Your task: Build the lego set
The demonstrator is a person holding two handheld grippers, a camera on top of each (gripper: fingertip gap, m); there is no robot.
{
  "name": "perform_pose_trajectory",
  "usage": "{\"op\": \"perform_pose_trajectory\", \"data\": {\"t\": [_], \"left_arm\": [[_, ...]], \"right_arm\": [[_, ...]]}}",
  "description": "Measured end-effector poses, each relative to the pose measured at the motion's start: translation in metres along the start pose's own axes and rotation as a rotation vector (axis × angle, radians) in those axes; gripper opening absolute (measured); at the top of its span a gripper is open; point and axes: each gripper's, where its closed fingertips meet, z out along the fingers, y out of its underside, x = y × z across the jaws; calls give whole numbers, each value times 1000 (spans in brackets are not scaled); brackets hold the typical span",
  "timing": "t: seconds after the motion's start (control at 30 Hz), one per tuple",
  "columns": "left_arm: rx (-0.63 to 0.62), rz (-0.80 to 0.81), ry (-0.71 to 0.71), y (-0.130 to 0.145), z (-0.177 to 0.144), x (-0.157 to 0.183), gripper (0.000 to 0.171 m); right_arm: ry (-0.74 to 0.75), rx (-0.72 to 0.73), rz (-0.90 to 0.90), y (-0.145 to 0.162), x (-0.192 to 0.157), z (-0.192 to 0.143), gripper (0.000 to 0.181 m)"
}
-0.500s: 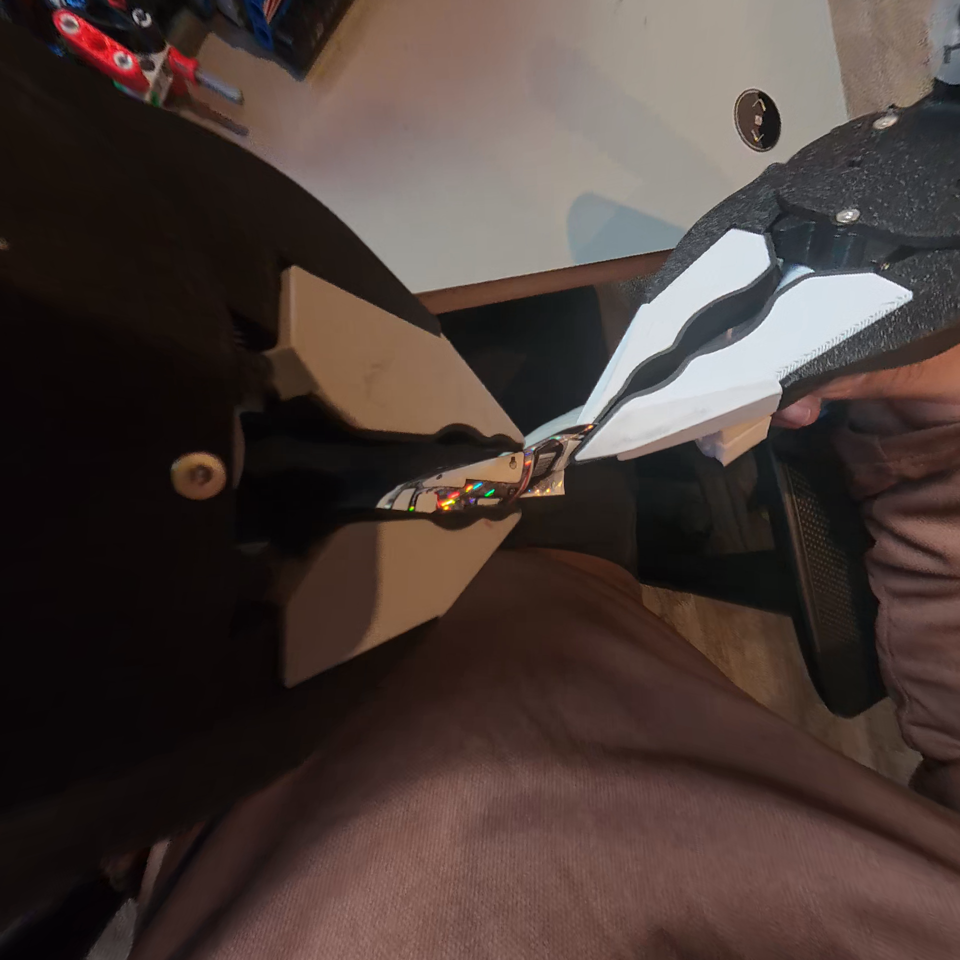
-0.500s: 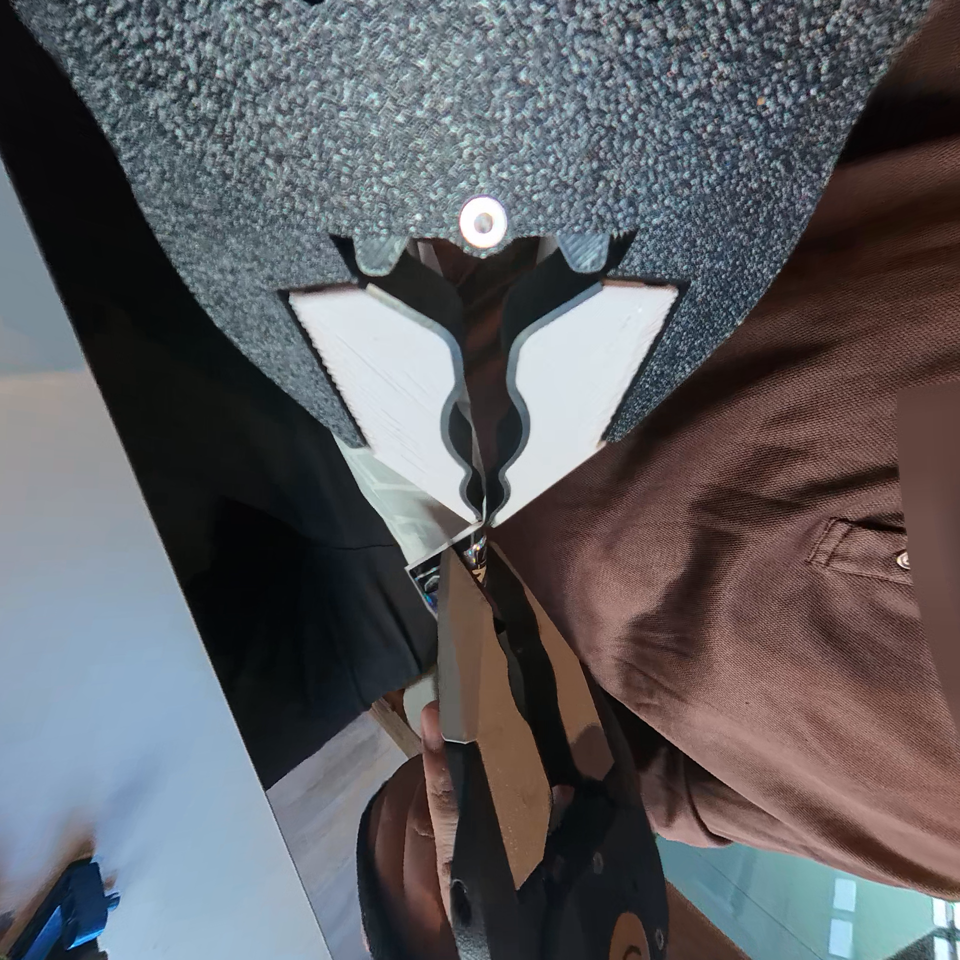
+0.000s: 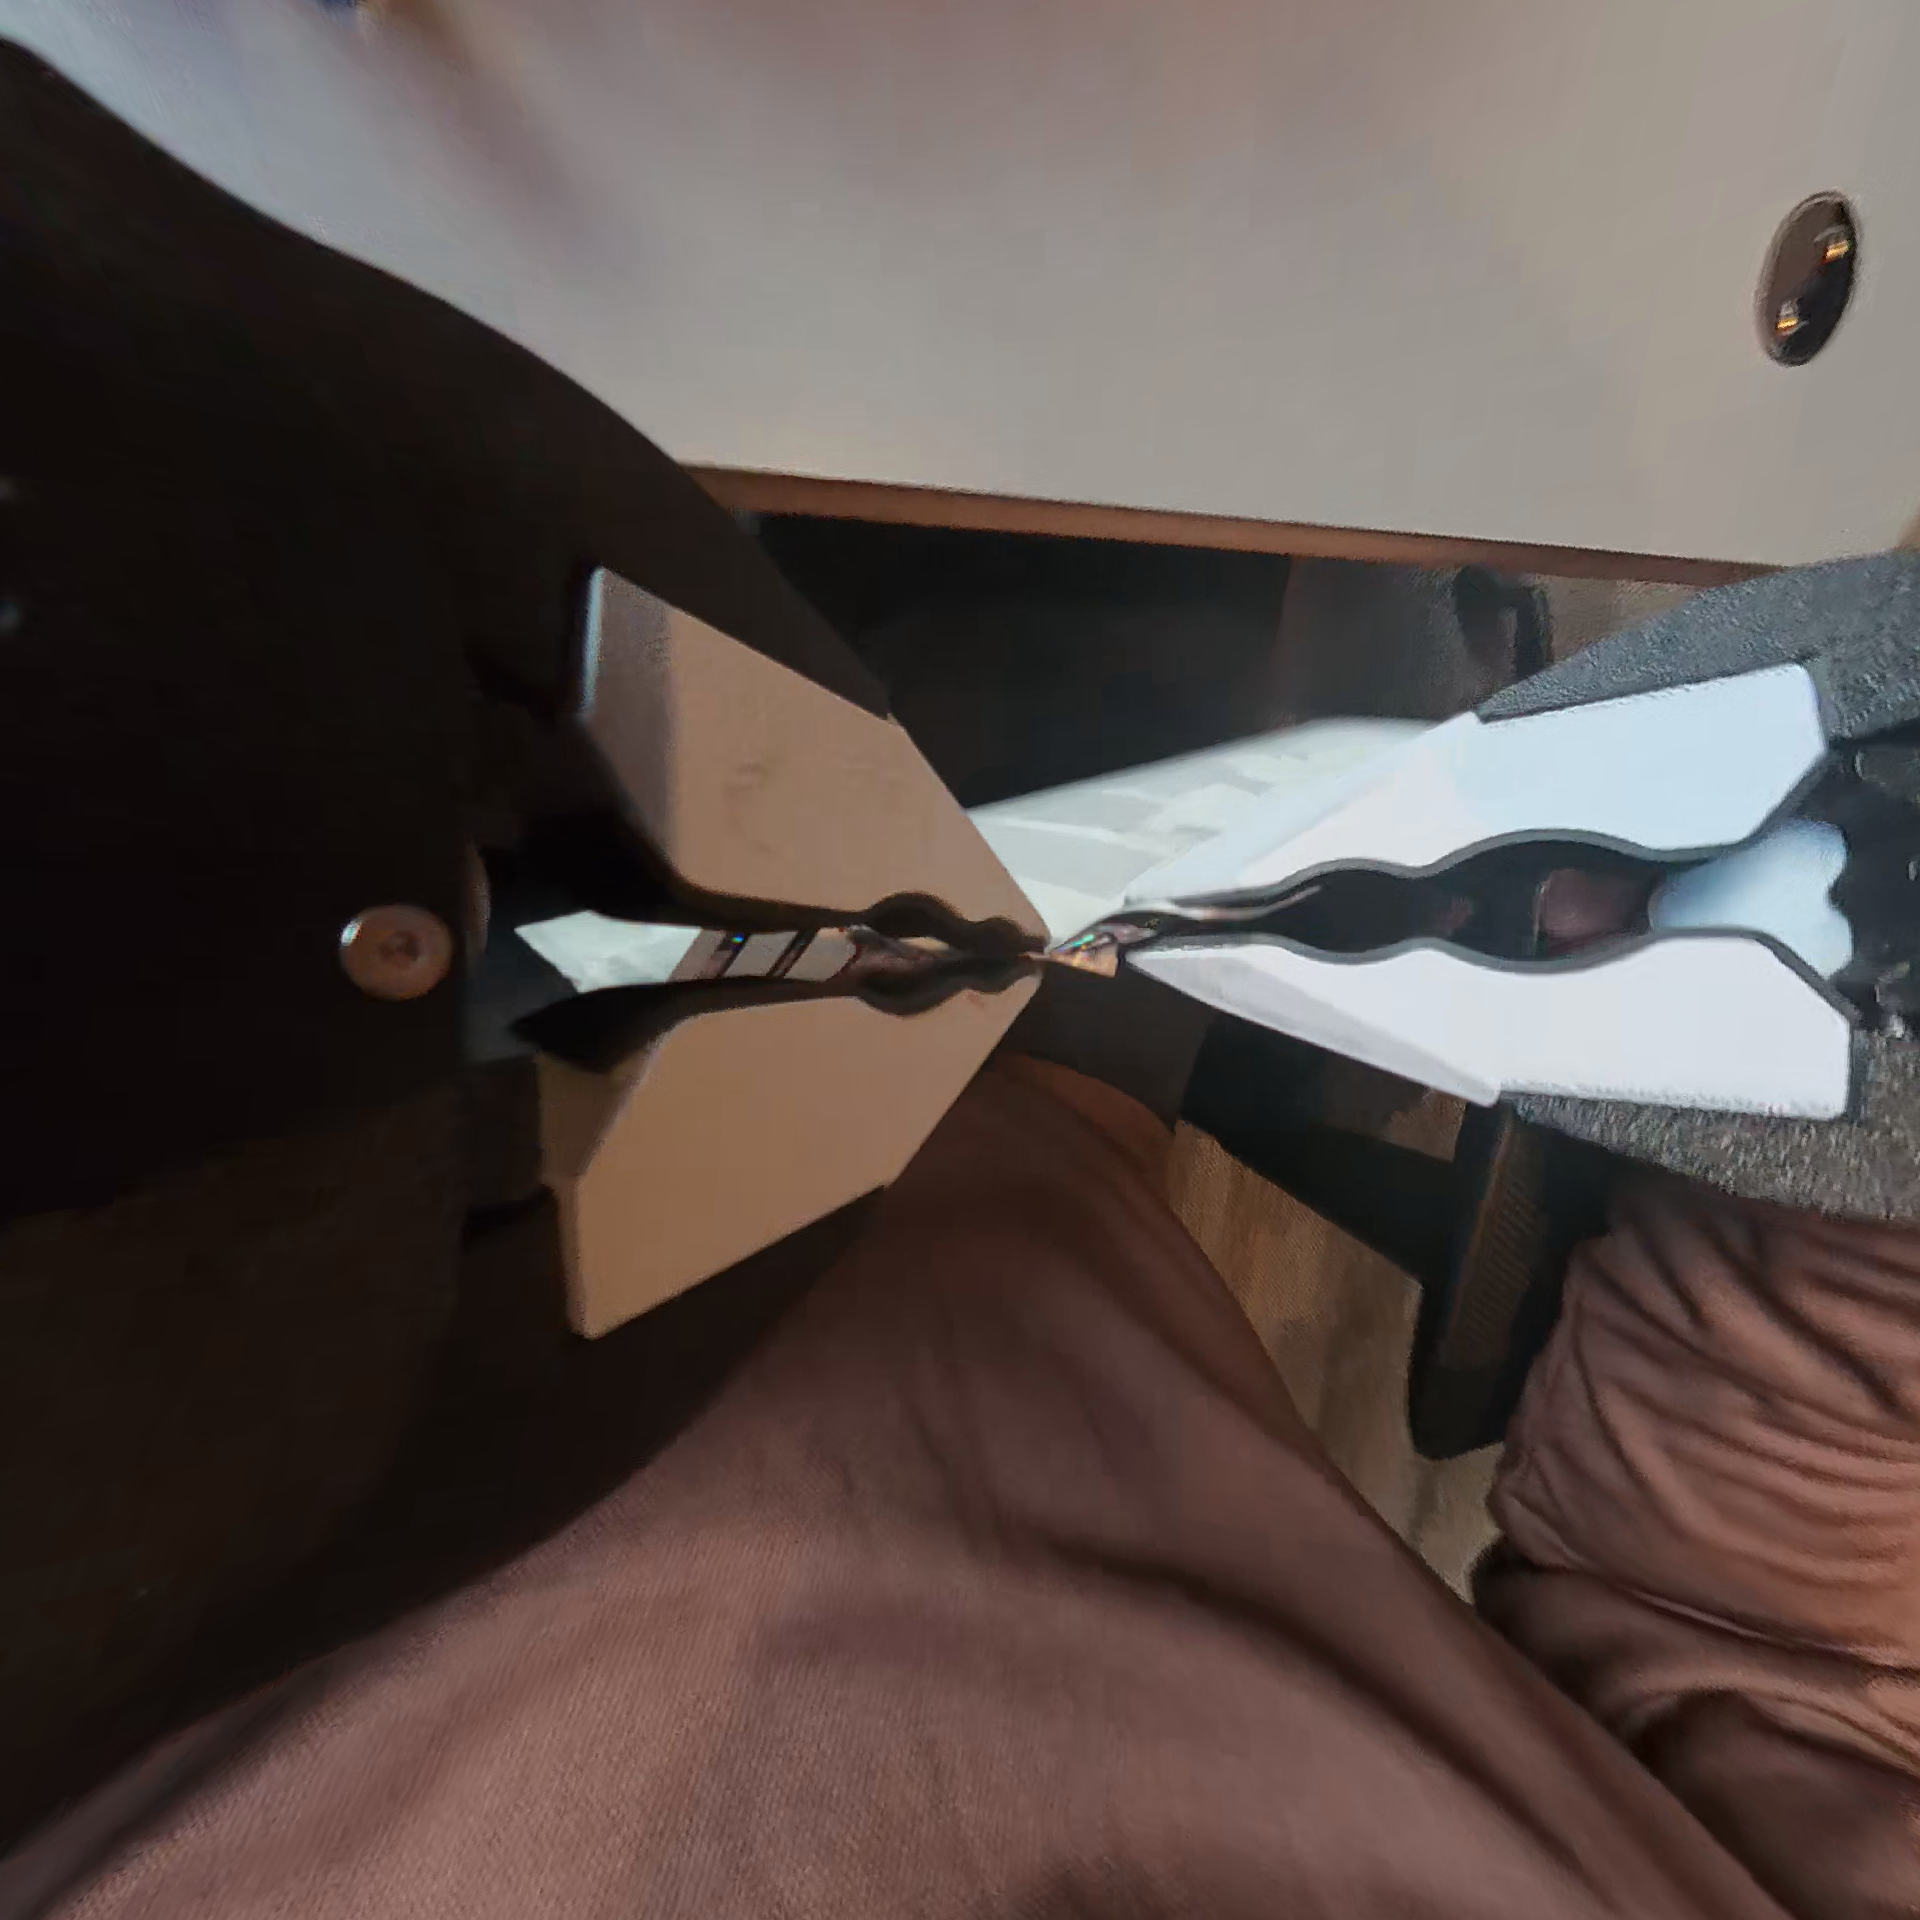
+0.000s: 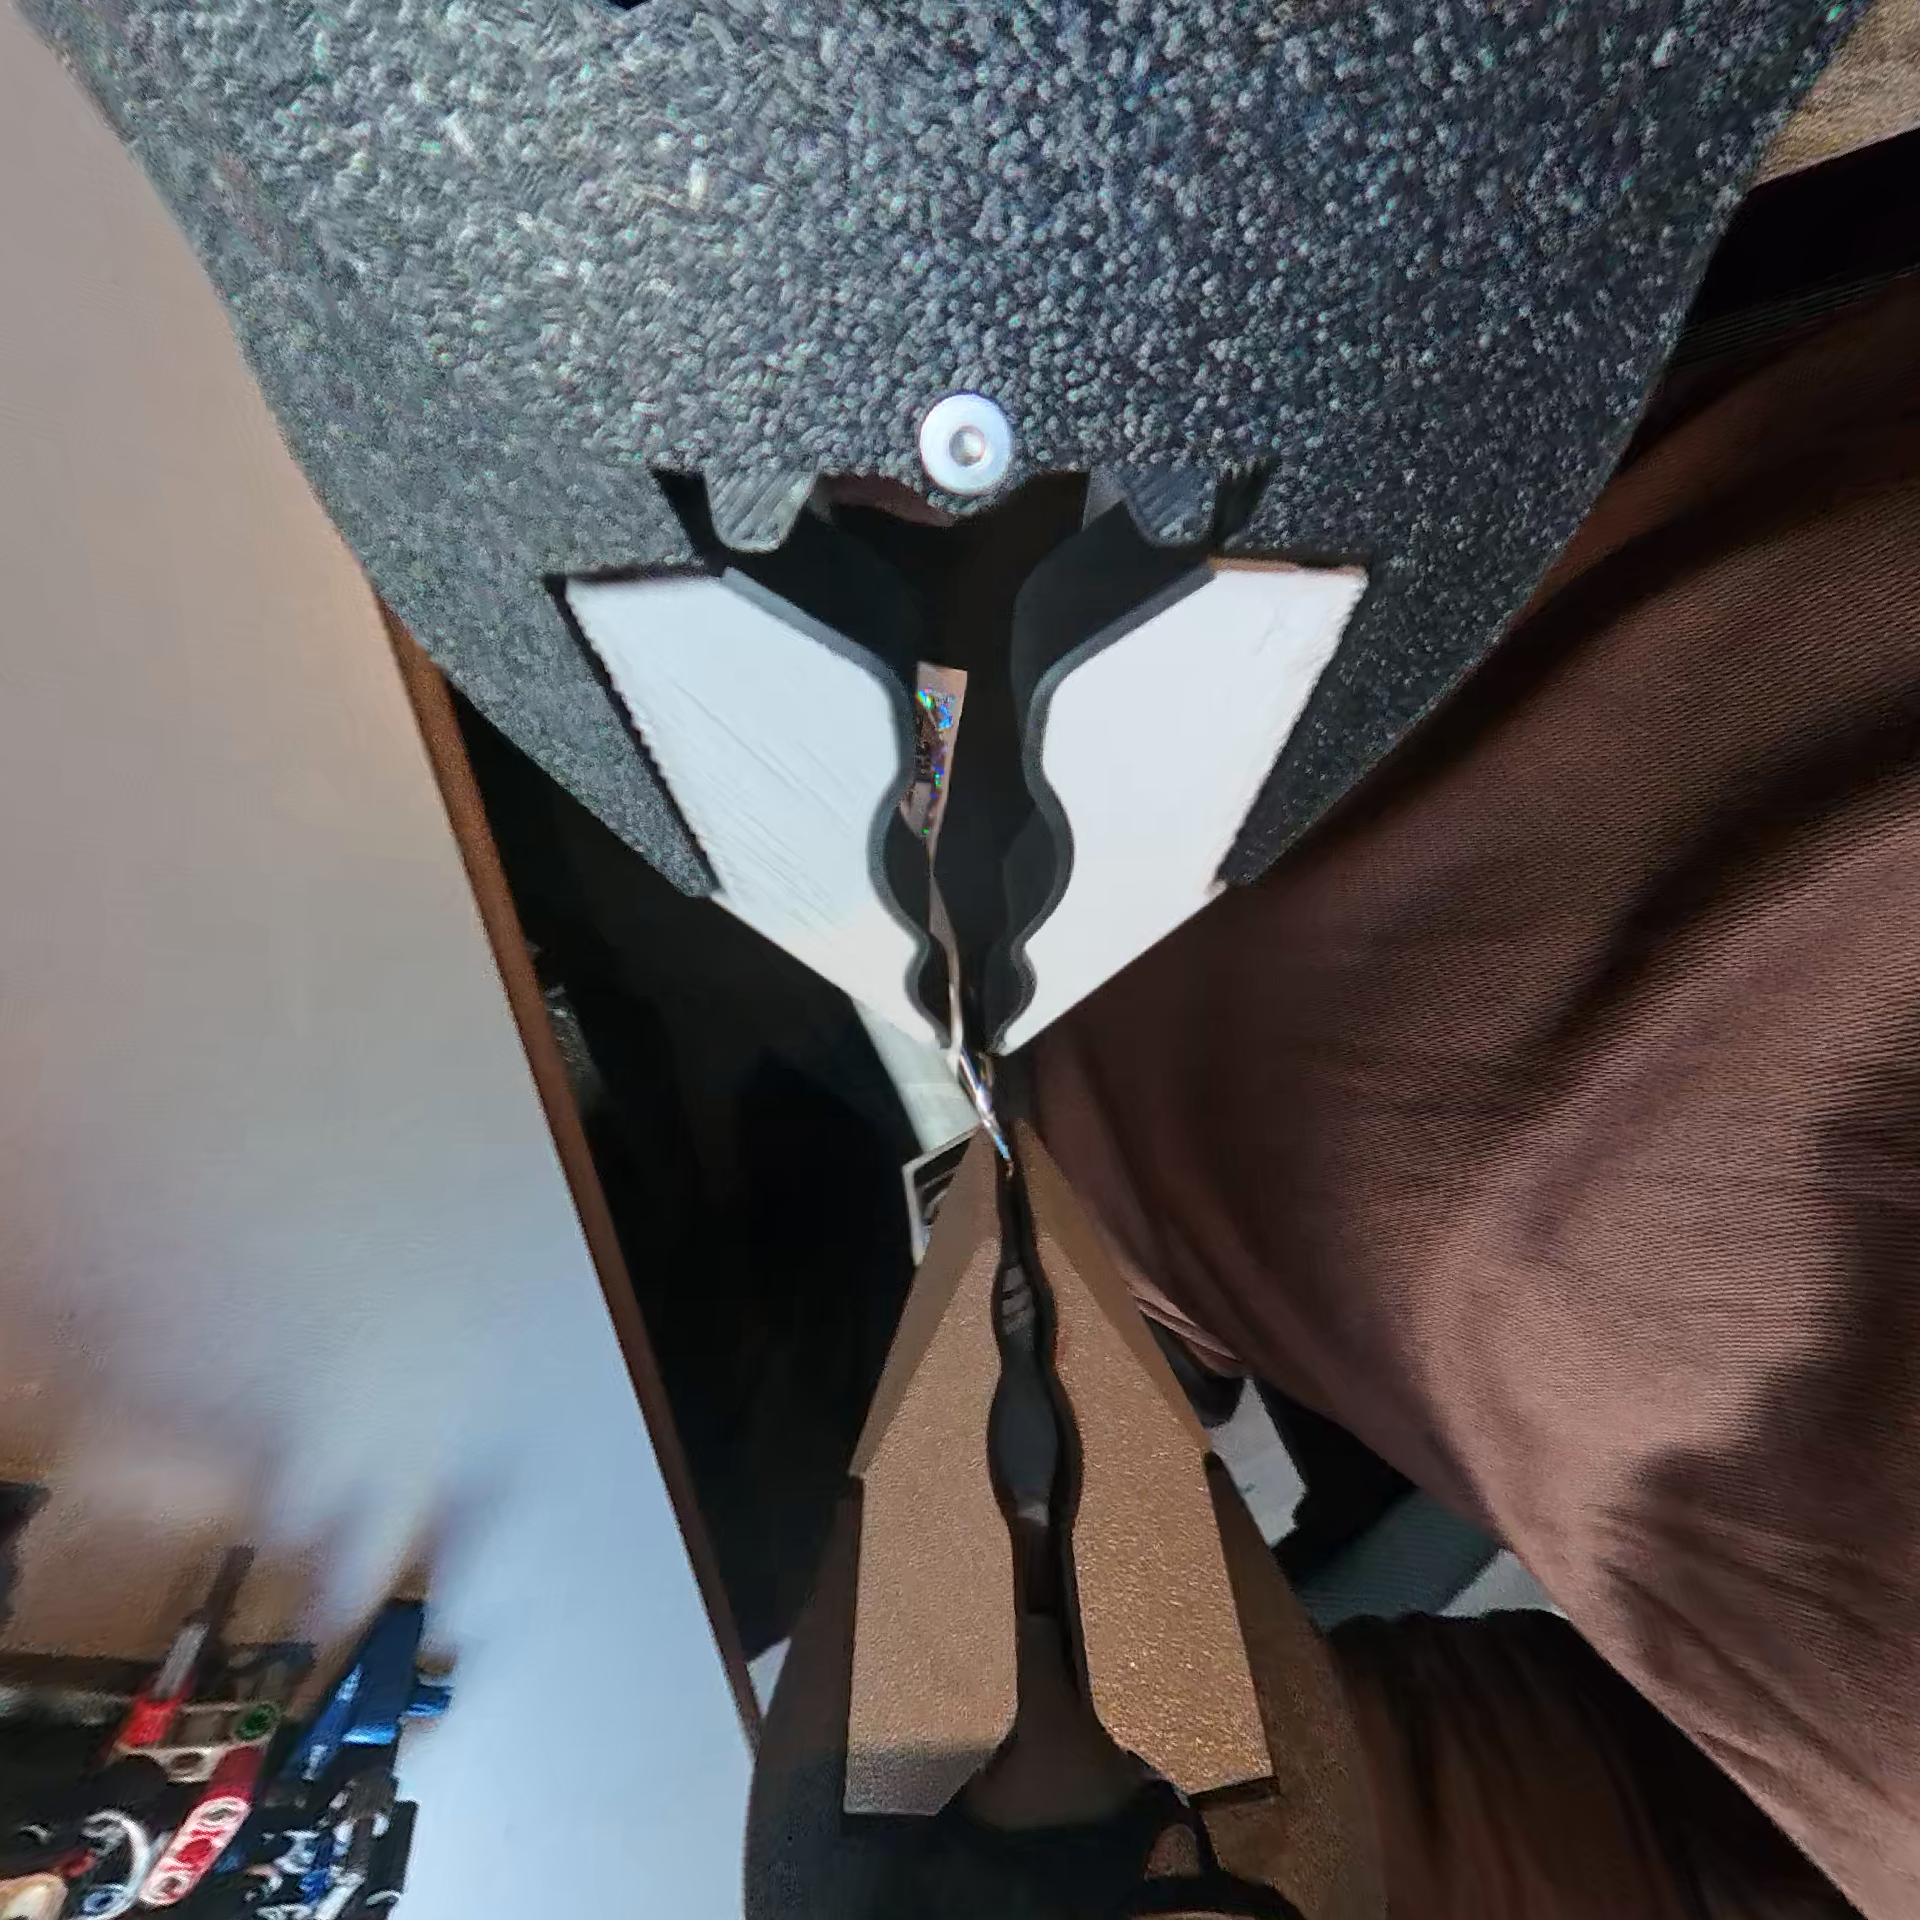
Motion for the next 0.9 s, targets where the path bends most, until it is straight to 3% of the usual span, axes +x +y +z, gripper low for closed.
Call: {"op": "perform_pose_trajectory", "data": {"t": [0.17, 0.33, 0.63, 0.9], "left_arm": [[37, -232, 91, 7, 6, -3, 0], [46, -239, 94, 8, 8, -1, 0], [56, -252, 85, 3, 5, -3, 0], [186, -446, 154, -6, -1, -8, 0]], "right_arm": [[157, -2, -164, -6, 5, -4, 22], [237, -32, -322, -8, 0, 4, 19], [326, -71, -431, -8, 4, 8, 8], [470, -66, -584, -17, 10, 1, 8]]}}
